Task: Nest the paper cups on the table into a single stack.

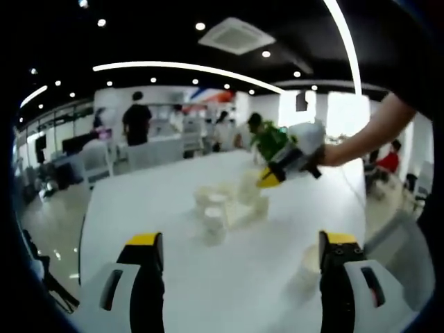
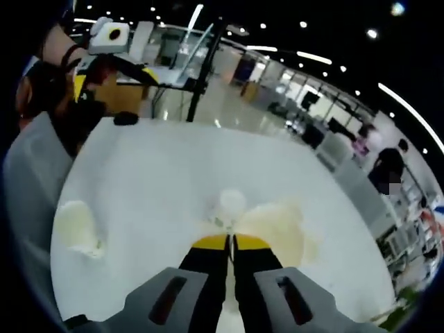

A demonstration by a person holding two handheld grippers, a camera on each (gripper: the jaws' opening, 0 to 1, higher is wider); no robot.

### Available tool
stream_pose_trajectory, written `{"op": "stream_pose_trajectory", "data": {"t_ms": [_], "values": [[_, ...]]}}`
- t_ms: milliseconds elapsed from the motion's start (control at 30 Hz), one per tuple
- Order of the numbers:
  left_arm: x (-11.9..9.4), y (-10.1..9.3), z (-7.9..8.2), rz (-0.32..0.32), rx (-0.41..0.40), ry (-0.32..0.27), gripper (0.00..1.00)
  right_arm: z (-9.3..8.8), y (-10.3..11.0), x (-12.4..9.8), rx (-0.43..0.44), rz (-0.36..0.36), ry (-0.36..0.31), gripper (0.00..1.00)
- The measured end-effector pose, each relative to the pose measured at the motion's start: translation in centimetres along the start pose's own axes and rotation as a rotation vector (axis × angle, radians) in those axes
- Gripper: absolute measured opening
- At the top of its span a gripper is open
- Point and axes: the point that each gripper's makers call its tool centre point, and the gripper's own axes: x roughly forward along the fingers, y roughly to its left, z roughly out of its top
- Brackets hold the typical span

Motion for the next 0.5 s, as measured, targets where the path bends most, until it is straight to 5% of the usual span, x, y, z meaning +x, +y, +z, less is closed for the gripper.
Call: {"op": "stream_pose_trajectory", "data": {"t_ms": [267,500], "values": [[0.3,0.6,1.4,-0.004,0.021,-0.015,0.93,2.1,1.7,-2.9,0.009,0.028,-0.04,0.0],[0.4,0.8,1.5,-0.003,0.024,-0.012,0.93,5.0,4.9,-5.1,0.081,0.128,-0.115,0.0]]}}
